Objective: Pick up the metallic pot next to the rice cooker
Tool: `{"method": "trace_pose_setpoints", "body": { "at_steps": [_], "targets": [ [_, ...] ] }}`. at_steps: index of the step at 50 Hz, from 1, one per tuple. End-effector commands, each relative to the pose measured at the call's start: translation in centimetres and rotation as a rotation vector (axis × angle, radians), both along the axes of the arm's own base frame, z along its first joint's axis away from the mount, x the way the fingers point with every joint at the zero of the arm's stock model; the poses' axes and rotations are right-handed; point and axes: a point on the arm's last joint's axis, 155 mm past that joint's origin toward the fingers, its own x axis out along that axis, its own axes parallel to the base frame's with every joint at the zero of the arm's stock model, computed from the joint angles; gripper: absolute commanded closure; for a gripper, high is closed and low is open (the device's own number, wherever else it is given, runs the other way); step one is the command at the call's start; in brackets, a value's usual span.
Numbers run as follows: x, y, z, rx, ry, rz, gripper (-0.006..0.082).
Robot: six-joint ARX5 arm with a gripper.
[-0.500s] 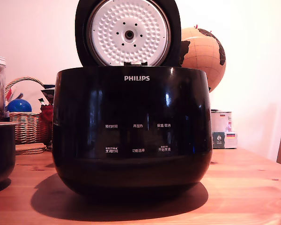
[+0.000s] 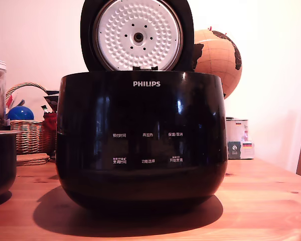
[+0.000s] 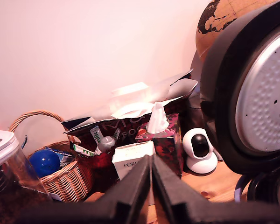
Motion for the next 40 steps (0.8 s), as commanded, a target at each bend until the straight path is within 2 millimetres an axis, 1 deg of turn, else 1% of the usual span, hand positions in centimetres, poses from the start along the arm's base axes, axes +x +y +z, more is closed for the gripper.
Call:
{"method": "trace_pose_setpoints", "body": {
  "at_steps": [1, 6, 13, 16, 17, 19, 20, 24, 26, 30, 33, 34, 36, 40],
  "targets": [
    [-0.2, 0.8, -0.9, 0.053, 0.008, 0.020, 0.0791],
    [-0.8, 1.3, -2.0, 0.118, 0.056, 0.022, 0.0791],
    [-2.1, 2.0, -4.7, 0.157, 0.203, 0.024, 0.0791],
    [-2.8, 2.4, -5.7, 0.191, 0.260, 0.026, 0.0791],
    [-3.0, 2.5, -6.0, 0.230, 0.269, 0.017, 0.0791],
    [-3.5, 2.9, -6.8, 0.244, 0.312, 0.019, 0.0791],
    [-3.7, 3.0, -7.2, 0.287, 0.326, 0.009, 0.0791],
    [-5.1, 3.4, -9.0, 0.362, 0.412, -0.019, 0.0791],
    [-5.8, 3.5, -10.0, 0.371, 0.460, -0.027, 0.0791],
    [-7.3, 3.6, -11.9, 0.433, 0.541, -0.068, 0.0791],
    [-8.3, 3.4, -13.0, 0.438, 0.597, -0.095, 0.0791],
    [-8.6, 3.3, -13.3, 0.468, 0.604, -0.121, 0.0791],
    [-9.0, 3.3, -13.8, 0.469, 0.628, -0.131, 0.0791],
    [-9.6, 2.6, -14.1, 0.479, 0.639, -0.188, 0.0791]
  ]
}}
